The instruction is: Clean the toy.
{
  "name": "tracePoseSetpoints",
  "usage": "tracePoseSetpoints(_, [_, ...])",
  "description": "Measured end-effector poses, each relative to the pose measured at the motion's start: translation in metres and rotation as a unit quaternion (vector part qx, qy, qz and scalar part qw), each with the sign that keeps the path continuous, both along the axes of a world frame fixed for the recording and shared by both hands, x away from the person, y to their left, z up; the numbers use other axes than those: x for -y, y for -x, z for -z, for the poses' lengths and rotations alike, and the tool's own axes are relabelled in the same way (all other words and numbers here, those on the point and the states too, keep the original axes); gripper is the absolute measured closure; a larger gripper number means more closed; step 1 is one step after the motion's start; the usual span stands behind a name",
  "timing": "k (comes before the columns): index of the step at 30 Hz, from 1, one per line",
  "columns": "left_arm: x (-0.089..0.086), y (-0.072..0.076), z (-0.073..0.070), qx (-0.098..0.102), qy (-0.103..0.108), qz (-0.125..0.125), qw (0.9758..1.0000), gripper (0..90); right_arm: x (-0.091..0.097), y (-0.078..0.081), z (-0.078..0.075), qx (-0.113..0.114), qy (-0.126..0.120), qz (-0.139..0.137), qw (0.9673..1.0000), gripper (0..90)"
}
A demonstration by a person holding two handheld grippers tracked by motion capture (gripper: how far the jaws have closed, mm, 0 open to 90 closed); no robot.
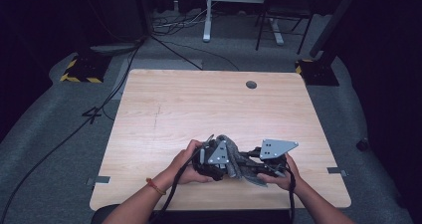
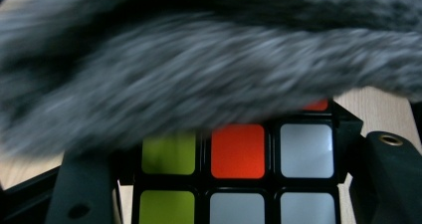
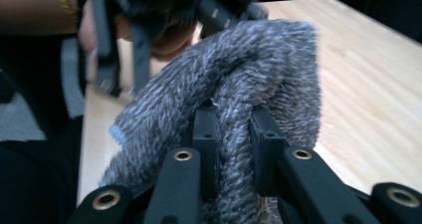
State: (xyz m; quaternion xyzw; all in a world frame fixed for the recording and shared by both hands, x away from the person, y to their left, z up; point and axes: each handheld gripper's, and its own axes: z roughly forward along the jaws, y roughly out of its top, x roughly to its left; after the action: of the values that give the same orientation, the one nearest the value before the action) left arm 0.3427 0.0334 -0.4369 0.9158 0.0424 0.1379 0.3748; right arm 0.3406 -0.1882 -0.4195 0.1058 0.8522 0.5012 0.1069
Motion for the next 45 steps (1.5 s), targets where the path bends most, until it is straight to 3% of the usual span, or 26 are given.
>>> tracePoseSetpoints(3, [0.000, 0.003, -0.003, 0.005, 0.001, 0.005, 1.0000, 33.4, 0.003, -0.007, 0.006, -0.012, 0.011, 0.024, 0.9996, 76.9])
tracePoseSetpoints(6, [-0.007, 0.003, -0.011, 0.009, 0.023, 0.007, 0.9997, 33.4, 0.004, -0.016, 0.016, -0.031, 0.040, 0.046, 0.9977, 77.0])
tracePoseSetpoints(9, [-0.016, 0.002, -0.020, 0.006, 0.059, 0.004, 0.9983, 33.4, 0.005, -0.023, 0.024, -0.057, 0.045, 0.047, 0.9962, 77.0])
tracePoseSetpoints(11, [-0.021, 0.001, -0.024, 0.008, 0.069, 0.002, 0.9976, 33.4, 0.005, -0.023, 0.027, -0.062, 0.042, 0.040, 0.9964, 76.9])
tracePoseSetpoints(16, [-0.022, 0.000, -0.023, 0.016, 0.055, -0.006, 0.9983, 33.4, 0.004, -0.014, 0.014, -0.035, 0.024, 0.034, 0.9985, 76.9])
tracePoseSetpoints(22, [-0.005, -0.001, -0.010, 0.000, 0.026, 0.006, 0.9997, 33.4, 0.006, -0.004, -0.003, -0.021, -0.021, -0.003, 0.9996, 76.8])
tracePoseSetpoints(23, [-0.002, 0.000, -0.008, 0.005, 0.014, 0.001, 0.9999, 33.3, 0.003, -0.002, -0.003, -0.012, -0.012, 0.000, 0.9999, 76.8])
tracePoseSetpoints(25, [-0.003, 0.000, -0.006, -0.001, 0.012, 0.006, 0.9999, 33.4, 0.001, -0.002, 0.000, -0.005, 0.006, 0.008, 0.9999, 76.6])
tracePoseSetpoints(28, [-0.004, 0.003, -0.009, 0.007, 0.015, 0.009, 0.9998, 33.4, 0.002, -0.011, 0.009, -0.018, 0.029, 0.037, 0.9987, 76.6])
tracePoseSetpoints(31, [-0.008, 0.003, -0.013, 0.009, 0.029, 0.012, 0.9995, 33.4, 0.006, -0.020, 0.016, -0.039, 0.037, 0.052, 0.9972, 76.7])
tracePoseSetpoints(34, [-0.010, 0.002, -0.014, 0.008, 0.026, 0.008, 0.9996, 33.4, 0.009, -0.018, 0.015, -0.046, 0.011, 0.037, 0.9982, 76.7])
tracePoseSetpoints(36, [-0.008, 0.001, -0.012, 0.004, 0.025, 0.009, 0.9996, 33.4, 0.006, -0.011, 0.009, -0.037, -0.002, 0.025, 0.9990, 76.7])
tracePoseSetpoints(39, [-0.009, 0.000, -0.011, 0.001, 0.022, 0.006, 0.9997, 33.2, -0.003, -0.002, 0.002, -0.007, 0.006, 0.027, 0.9996, 77.0])
tracePoseSetpoints(41, [-0.007, -0.001, -0.011, 0.002, 0.020, 0.001, 0.9998, 33.2, -0.004, -0.002, 0.000, -0.011, -0.005, 0.027, 0.9996, 77.1])
tracePoseSetpoints(45, [-0.003, -0.002, -0.007, 0.004, 0.006, -0.001, 1.0000, 33.1, -0.007, -0.001, -0.002, -0.004, -0.001, 0.029, 0.9996, 77.2])
